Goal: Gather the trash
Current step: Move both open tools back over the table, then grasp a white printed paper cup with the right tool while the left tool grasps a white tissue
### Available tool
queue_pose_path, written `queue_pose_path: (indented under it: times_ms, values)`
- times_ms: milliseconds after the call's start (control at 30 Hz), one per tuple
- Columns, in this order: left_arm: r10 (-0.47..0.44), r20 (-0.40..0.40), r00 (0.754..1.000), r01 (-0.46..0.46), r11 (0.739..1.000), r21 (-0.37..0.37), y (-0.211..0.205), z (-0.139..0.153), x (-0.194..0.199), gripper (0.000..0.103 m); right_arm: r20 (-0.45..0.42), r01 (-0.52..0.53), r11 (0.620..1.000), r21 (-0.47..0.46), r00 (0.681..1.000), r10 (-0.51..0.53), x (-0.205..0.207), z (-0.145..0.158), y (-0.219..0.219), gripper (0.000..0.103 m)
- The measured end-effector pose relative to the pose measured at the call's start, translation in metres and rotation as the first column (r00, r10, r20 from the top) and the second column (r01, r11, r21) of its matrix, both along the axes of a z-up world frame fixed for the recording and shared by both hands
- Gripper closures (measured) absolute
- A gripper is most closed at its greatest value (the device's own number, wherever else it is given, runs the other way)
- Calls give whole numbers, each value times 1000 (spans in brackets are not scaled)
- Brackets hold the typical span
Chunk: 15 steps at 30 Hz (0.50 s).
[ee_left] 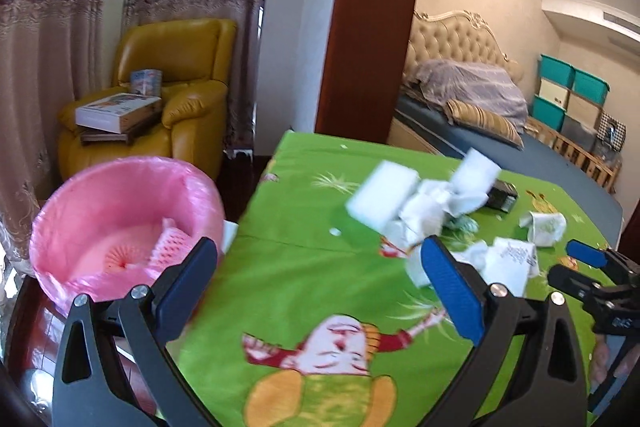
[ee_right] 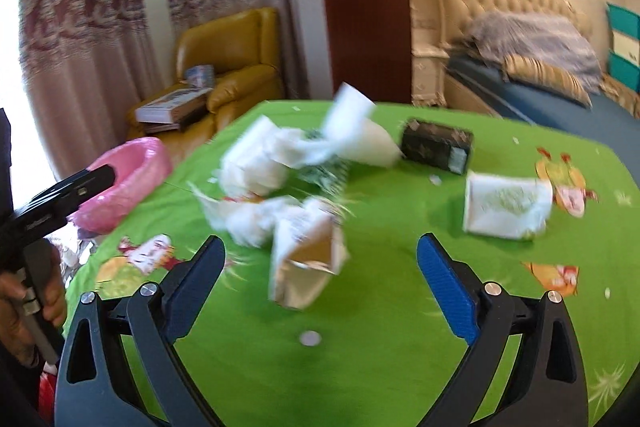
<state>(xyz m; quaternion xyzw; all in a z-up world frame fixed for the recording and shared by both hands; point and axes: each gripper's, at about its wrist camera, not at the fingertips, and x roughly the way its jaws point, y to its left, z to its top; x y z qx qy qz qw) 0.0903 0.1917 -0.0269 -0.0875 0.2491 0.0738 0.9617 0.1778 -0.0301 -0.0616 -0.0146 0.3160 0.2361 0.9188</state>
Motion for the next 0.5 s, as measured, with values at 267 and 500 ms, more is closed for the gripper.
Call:
queue_pose_path:
  times_ms: [267,500]
  values:
    - [-15,-41,999,16,1000,15,-13,-13,6,4,-84,11,999,-41,996,-14,30,-17,23,12]
    - [16,-72,997,-16,1000,12,-7,-19,4,4,-132,-37,995,-92,991,24,42,-28,50,27]
